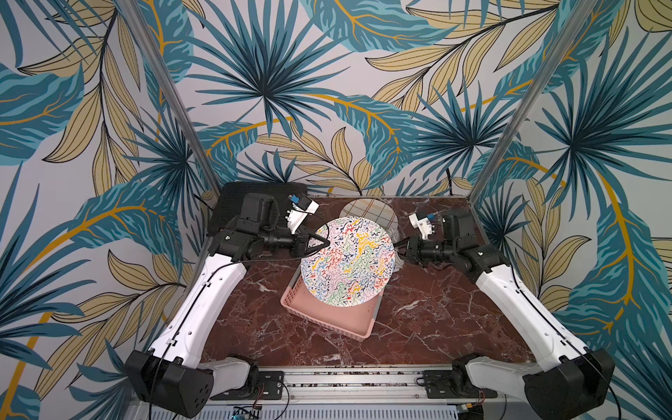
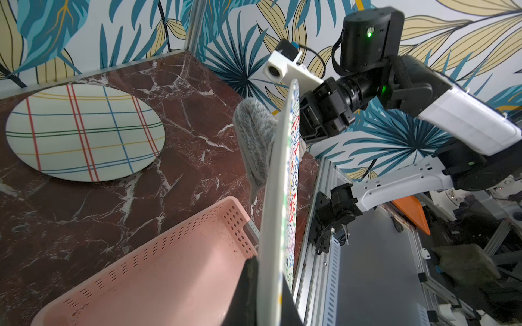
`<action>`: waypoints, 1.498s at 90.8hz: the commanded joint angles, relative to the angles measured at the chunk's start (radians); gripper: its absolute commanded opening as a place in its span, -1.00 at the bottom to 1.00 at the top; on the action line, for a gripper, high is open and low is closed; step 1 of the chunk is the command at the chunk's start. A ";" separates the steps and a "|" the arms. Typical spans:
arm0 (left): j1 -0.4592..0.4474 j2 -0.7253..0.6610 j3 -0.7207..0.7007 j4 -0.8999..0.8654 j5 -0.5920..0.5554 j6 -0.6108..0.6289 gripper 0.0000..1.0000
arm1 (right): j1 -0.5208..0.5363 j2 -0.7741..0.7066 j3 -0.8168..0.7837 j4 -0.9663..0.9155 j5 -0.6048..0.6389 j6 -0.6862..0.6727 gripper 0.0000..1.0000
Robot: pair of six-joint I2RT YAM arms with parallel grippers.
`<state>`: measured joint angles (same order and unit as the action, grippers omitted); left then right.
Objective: Wipe the wet plate dry
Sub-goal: Wipe the plate with towel.
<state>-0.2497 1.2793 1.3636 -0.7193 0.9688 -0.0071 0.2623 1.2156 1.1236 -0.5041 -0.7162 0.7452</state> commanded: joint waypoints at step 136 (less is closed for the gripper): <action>0.081 0.139 -0.118 0.532 0.014 -0.585 -1.00 | 0.564 -0.288 -0.368 0.516 0.841 -0.167 -1.00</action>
<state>-0.1642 1.4086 1.2629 -0.2192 1.0096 -0.6220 0.7601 0.9344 0.7486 -0.1577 0.0071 0.6403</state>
